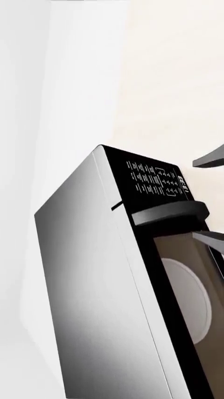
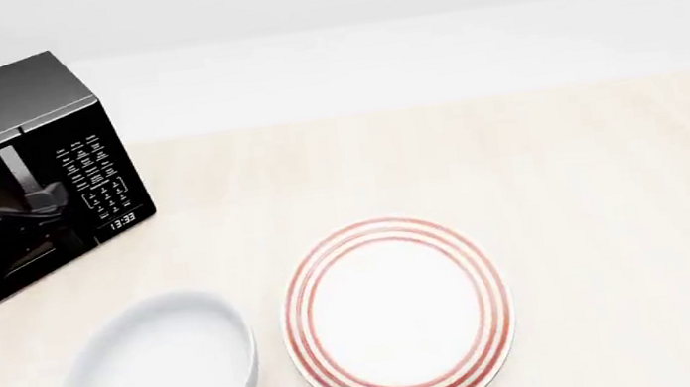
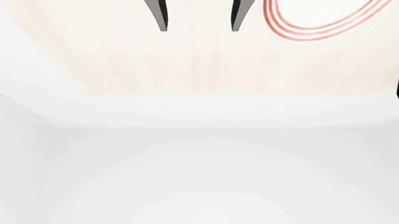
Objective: Open the microwave.
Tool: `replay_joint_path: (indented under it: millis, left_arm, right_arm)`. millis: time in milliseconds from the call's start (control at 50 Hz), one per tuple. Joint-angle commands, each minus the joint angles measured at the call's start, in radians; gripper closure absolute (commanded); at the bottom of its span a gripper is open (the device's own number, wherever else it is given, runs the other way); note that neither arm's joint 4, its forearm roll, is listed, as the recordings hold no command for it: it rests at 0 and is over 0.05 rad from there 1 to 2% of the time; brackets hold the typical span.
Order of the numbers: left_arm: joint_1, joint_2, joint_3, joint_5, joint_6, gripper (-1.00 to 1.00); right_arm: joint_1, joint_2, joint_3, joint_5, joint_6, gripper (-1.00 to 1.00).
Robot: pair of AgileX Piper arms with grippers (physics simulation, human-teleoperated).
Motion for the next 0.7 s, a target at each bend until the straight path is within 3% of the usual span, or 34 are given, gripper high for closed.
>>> replay_joint_path:
  millis: [20,700]
  left_arm:
    - [-0.003,0.061,-0.016,-0.033,-0.015,-1.0]
    - [0.002,0.192,-0.097,-0.038,-0.028,-1.0]
  right_arm:
    - [0.0,0.0,0.0,0.0,0.0,-1.0]
    - [0.0,0.0,0.0,0.0,0.0,-1.0]
